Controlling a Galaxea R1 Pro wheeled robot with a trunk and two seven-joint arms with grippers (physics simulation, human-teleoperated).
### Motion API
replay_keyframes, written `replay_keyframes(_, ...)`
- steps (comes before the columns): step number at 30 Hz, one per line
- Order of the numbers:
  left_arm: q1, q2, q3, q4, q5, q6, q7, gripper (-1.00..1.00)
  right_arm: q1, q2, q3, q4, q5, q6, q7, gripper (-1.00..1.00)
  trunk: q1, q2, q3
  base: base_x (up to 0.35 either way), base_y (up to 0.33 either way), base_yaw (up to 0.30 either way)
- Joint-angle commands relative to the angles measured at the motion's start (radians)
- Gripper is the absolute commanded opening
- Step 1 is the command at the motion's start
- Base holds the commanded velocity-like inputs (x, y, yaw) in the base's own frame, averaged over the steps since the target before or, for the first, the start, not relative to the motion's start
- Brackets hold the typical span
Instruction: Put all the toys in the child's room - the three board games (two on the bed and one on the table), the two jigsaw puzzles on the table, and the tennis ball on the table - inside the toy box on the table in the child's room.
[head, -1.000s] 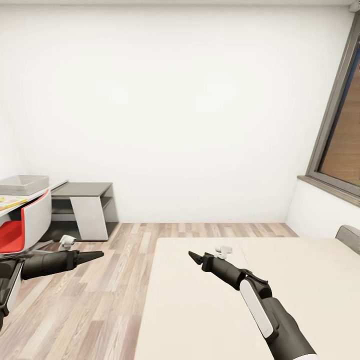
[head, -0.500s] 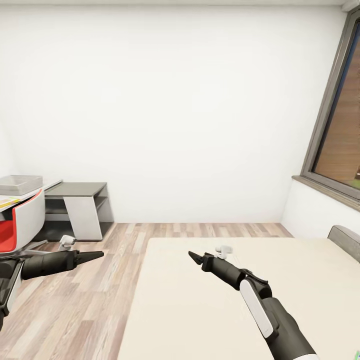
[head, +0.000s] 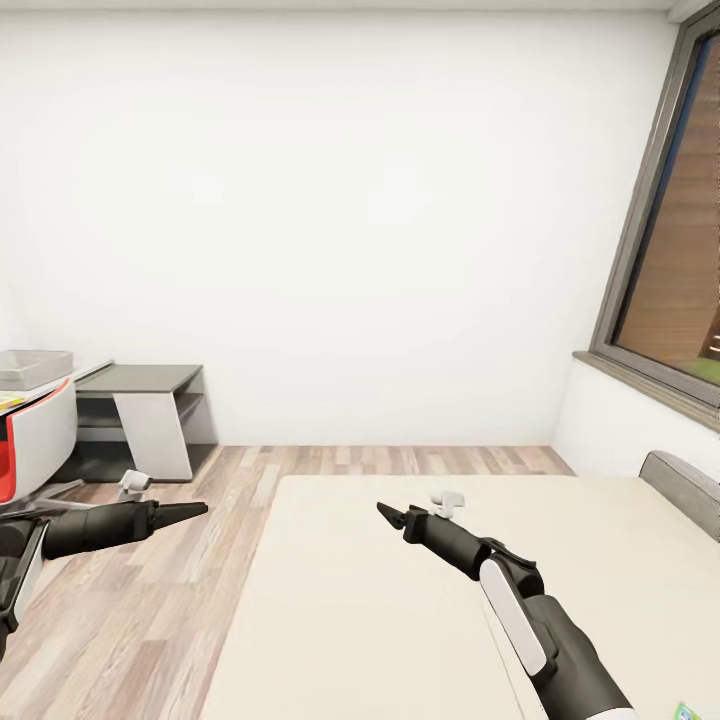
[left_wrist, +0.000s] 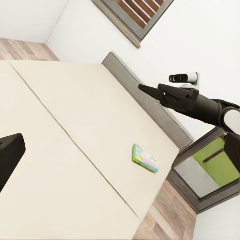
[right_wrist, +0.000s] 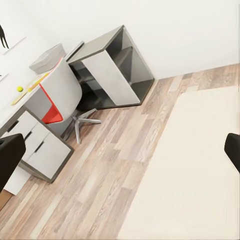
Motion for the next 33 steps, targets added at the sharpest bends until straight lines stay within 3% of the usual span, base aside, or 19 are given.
replay_keyframes(1,0.0,0.0,0.001,0.0,-0.005,0.01,-0.006,1.0,0.0,-0.001,0.001,0.0,-0.007,0.005,-0.001,1.0,0.0,-0.001,-0.001,0.0,-0.245,0.0)
replay_keyframes(33,0.0,0.0,-0.001,0.0,-0.005,0.009,-0.006,1.0,0.0,-0.001,0.001,0.001,-0.007,0.005,-0.001,1.0,0.0,-0.001,-0.001,0.0,-0.245,0.0)
